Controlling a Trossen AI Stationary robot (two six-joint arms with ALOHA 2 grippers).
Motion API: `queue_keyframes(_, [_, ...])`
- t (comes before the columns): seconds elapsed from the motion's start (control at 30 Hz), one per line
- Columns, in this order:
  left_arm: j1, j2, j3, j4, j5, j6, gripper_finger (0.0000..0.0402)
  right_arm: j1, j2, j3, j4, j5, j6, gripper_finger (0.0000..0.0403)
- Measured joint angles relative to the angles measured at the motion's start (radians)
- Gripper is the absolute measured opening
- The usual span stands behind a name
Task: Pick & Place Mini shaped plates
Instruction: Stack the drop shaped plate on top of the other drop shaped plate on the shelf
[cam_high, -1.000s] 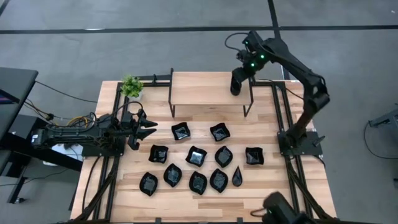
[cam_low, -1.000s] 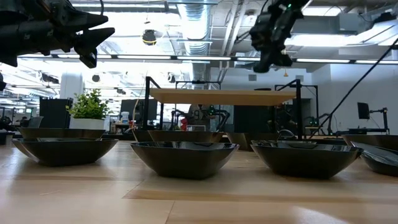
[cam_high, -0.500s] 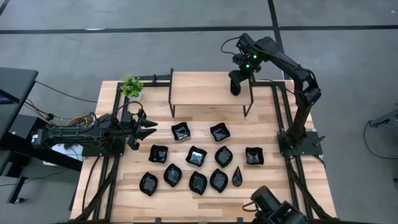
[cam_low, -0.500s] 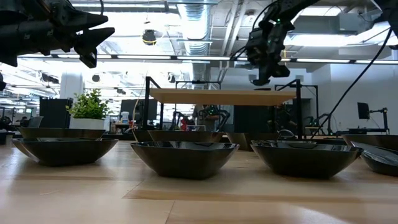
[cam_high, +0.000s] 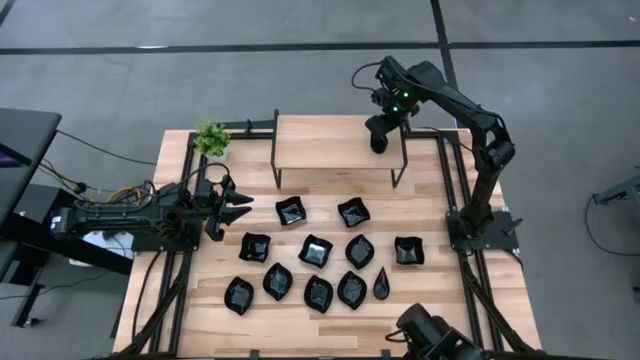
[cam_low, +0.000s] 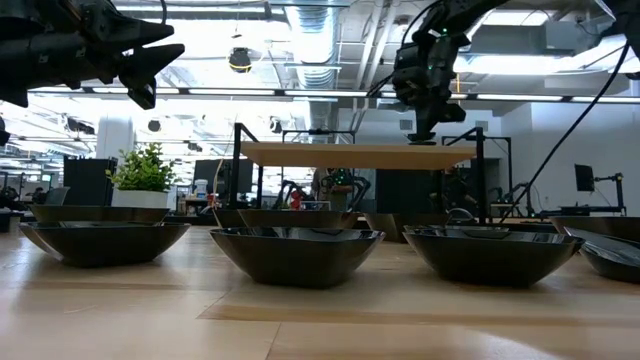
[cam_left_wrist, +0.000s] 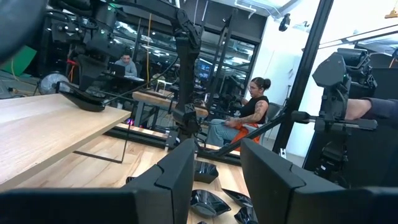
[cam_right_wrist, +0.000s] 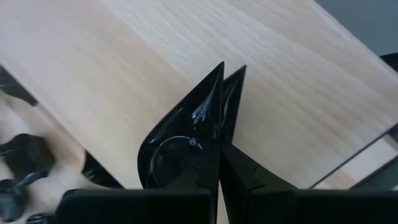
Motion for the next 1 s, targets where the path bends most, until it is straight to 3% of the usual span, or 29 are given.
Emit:
queue_keyframes(0.2, [0.0, 0.0, 0.0, 0.0, 0.0, 0.0, 0.0132, 0.005, 0.0, 0.0, 0.0, 0.026, 0.014, 0.0])
queue_keyframes(0.37, [0.0, 0.0, 0.0, 0.004, 0.0, 0.0, 0.0132, 0.019, 0.0, 0.0, 0.003, 0.11, 0.033, 0.0])
queue_keyframes(0.77, [0.0, 0.0, 0.0, 0.004, 0.0, 0.0, 0.0132, 0.033, 0.0, 0.0, 0.008, 0.111, 0.038, 0.0001])
queue_keyframes(1.0, [0.0, 0.0, 0.0, 0.004, 0.0, 0.0, 0.0132, 0.033, 0.0, -0.001, 0.019, 0.111, 0.052, 0.0027])
